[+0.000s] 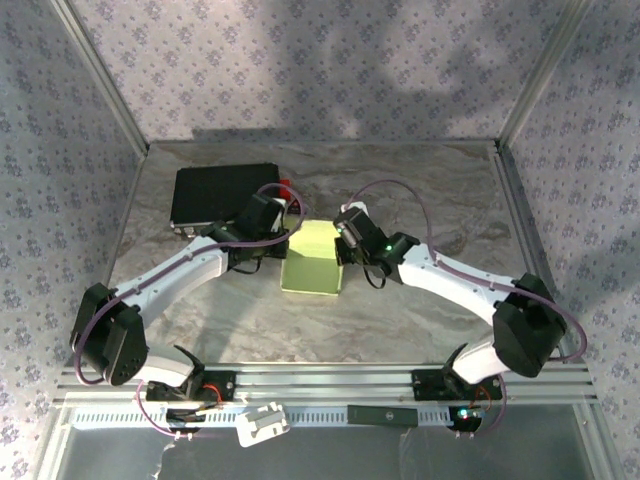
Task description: Fold the paper box
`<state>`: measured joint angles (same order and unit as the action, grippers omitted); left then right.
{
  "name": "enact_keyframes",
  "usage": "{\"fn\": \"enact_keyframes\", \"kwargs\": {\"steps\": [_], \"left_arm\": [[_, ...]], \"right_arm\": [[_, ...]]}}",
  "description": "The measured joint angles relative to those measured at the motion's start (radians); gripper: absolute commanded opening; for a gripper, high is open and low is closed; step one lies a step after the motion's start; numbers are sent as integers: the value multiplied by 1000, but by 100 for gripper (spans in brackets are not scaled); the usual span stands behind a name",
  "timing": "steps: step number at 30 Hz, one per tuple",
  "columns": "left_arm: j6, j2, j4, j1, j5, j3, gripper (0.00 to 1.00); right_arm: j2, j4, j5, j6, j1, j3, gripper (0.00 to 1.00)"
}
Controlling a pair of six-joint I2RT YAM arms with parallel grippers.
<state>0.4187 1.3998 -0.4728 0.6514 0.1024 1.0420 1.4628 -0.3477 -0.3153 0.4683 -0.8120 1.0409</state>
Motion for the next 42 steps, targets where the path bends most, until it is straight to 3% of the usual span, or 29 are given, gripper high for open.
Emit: {"fn": "enact_keyframes", "kwargs": {"steps": [9,20,31,42], "left_arm": [[60,-12,162,0,26,-90,6],[89,-22,368,3,30,-214,5],[92,-81,509,115,121,-349,5],[100,-113,590,183,187,-427,5]], "right_arm": [[22,74,-112,64,-29,15,0],[26,273,-143,58,-27,-89,0],[-43,489,-161,40,-28,-303,0],[-85,592,-187,45,-58,-401,0]]}}
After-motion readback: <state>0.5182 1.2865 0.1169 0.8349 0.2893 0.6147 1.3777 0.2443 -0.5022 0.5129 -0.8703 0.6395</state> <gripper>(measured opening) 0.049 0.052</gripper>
